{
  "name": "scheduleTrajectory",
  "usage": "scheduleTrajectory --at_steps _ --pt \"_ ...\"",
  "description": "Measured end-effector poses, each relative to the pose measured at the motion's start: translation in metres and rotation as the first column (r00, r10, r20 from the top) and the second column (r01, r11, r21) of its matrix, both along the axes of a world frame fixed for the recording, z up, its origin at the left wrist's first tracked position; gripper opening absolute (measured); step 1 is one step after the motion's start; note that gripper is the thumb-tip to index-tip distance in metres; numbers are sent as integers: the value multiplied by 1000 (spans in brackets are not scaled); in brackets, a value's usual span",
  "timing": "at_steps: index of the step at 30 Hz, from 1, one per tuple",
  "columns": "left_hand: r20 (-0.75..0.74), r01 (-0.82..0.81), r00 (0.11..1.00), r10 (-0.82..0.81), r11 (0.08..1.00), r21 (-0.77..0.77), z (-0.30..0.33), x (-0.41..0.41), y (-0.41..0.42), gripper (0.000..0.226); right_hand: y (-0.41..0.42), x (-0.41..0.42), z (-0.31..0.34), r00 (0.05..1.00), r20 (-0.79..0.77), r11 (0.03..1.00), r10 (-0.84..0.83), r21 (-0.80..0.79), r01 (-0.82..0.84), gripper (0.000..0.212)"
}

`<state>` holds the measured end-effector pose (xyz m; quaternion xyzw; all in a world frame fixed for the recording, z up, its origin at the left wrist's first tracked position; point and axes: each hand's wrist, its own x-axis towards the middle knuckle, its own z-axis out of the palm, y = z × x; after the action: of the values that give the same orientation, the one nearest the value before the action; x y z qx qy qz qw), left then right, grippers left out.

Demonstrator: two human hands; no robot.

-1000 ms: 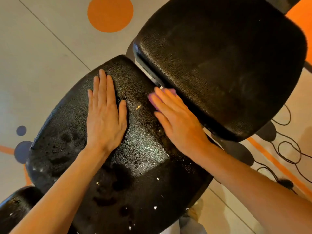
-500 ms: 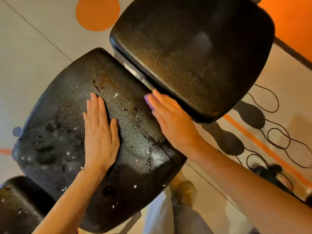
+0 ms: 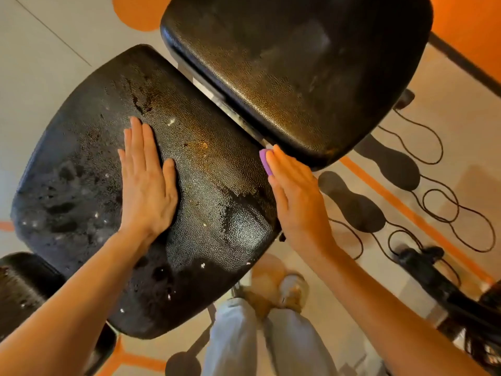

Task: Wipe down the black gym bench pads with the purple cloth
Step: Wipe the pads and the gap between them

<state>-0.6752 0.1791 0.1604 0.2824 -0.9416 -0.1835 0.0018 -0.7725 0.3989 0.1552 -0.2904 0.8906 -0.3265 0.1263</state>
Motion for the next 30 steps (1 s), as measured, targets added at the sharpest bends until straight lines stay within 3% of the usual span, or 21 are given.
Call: scheduleTrajectory --at_steps 2,4,7,10,13,16,19,22,24,28,30 --pt "4 4 1000 -4 1000 -8 0 1 -1 60 6 36 7 997 -81 994 -17 106 25 43" --pt "4 13 1000 -12 1000 -8 -1 0 -1 60 9 64 17 985 -152 979 81 198 -50 43" --pt "-7 19 1000 -20 1000 -18 -2 1 -1 60 6 43 16 955 -254 971 150 220 -94 39" --pt "-23 18 1000 -19 998 -56 -6 1 -2 60 -10 16 4 966 -255 985 -38 153 79 37" --pt "-39 13 999 -17 997 -82 -10 2 -2 60 -32 66 4 962 -159 944 -220 212 251 47" --pt "-52 20 998 -23 997 -69 -11 2 -3 60 -33 139 15 983 -175 914 -50 388 115 54" --pt "-60 14 998 -18 998 -66 -12 3 -4 60 -30 119 12 976 -213 904 31 423 64 53" --pt "-95 4 995 -11 998 -68 -14 4 -4 60 -48 51 9 930 -288 849 -228 409 335 51" --pt "-101 5 995 -11 998 -60 -14 4 -3 60 -61 61 6 900 -281 811 -332 402 425 53" --pt "-100 9 995 -13 999 -43 -12 4 -5 60 -53 180 13 973 -232 861 -3 494 120 63" --pt "-98 17 995 -20 999 -32 -10 5 -5 61 -45 164 9 958 -262 859 114 511 38 59"
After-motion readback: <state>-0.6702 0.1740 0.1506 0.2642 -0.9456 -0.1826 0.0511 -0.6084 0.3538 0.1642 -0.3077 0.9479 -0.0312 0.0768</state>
